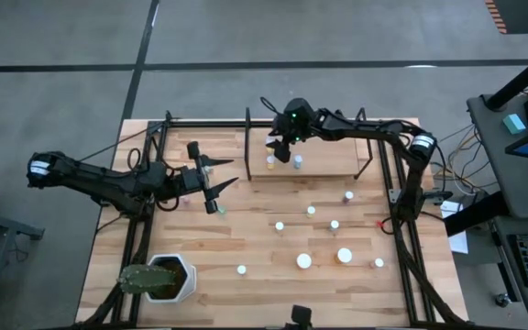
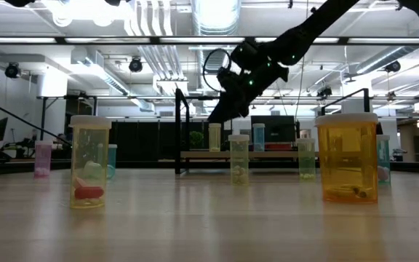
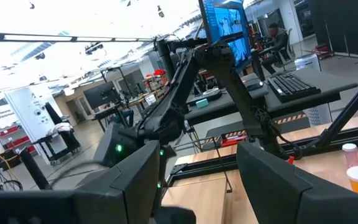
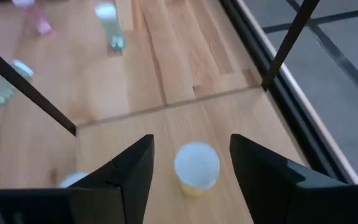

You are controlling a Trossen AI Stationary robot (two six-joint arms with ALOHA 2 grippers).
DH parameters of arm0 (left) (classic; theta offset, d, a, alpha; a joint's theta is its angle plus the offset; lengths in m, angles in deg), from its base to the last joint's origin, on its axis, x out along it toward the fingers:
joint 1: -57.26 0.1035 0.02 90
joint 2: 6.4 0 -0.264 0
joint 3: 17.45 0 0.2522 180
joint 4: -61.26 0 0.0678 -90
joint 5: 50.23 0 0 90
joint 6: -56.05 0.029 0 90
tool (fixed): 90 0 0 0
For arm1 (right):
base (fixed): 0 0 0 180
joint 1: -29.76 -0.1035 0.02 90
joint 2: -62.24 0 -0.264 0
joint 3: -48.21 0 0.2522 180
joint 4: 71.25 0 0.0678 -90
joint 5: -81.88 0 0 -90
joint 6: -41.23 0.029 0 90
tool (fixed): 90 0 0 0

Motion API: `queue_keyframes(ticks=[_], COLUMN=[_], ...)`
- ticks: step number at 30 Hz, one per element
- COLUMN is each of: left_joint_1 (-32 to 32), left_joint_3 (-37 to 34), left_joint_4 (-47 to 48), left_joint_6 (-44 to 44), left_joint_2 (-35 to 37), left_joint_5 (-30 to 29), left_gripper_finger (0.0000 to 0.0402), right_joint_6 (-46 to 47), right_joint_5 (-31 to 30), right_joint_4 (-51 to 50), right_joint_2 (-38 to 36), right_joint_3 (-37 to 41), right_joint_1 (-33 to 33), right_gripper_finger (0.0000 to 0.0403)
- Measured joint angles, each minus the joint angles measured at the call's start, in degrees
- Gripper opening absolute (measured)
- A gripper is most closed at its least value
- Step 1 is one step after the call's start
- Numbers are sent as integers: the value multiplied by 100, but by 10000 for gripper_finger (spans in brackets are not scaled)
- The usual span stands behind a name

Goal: Pick and place medicine bottles onto shelf by color
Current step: Put the yellow pill bottle on the shelf

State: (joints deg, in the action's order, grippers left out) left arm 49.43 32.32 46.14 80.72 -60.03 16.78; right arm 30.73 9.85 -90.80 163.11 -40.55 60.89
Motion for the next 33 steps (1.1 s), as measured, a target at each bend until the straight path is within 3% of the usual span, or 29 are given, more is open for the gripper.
queue_keyframes(ticks=[6, 11, 17, 25, 33], left_joint_1=[-22, -91, -245, -275, -278], left_joint_3=[0, 0, -2, -2, -2], left_joint_4=[0, 104, 138, 101, 89], left_joint_6=[-283, -984, -1087, -1095, -1087], left_joint_2=[0, -52, -183, -338, -363], left_joint_5=[50, 298, 472, 472, 472], left_gripper_finger=[199, 199, 199, 199, 199], right_joint_6=[192, 401, 408, 863, 1443], right_joint_5=[-8, -63, -1263, -1462, -1800], right_joint_4=[-423, -976, -1764, -1935, -1919], right_joint_2=[-806, -1583, -2170, -2285, -2283], right_joint_3=[2, 45, 152, 474, 999], right_joint_1=[-277, -1002, -2308, -3486, -3791], right_gripper_finger=[203, 203, 203, 203, 203])
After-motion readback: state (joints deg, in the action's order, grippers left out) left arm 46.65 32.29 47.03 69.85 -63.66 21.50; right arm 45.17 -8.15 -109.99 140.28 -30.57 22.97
